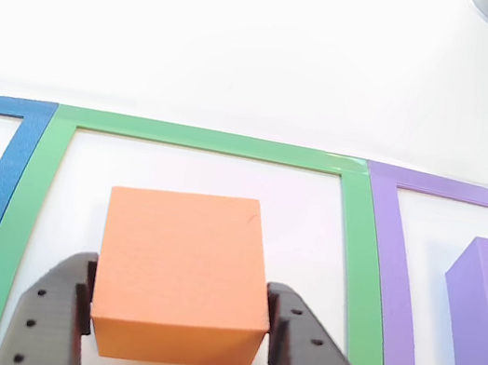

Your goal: Tower of hanoi

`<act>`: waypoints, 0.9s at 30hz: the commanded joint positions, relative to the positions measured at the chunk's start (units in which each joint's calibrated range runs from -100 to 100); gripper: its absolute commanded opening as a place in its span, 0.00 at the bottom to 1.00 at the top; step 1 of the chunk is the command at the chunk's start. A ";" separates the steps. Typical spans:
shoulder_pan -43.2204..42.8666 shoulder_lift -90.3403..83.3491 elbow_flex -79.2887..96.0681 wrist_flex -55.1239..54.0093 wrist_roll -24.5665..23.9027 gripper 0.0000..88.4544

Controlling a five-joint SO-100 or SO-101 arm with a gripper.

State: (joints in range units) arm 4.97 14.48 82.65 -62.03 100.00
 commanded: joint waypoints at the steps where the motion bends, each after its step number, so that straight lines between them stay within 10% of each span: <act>1: 0.20 0.26 -0.47 -1.77 0.00 0.12; 27: 1.93 2.68 -3.47 -1.86 0.00 0.31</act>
State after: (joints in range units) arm 6.38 18.19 80.35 -62.76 100.00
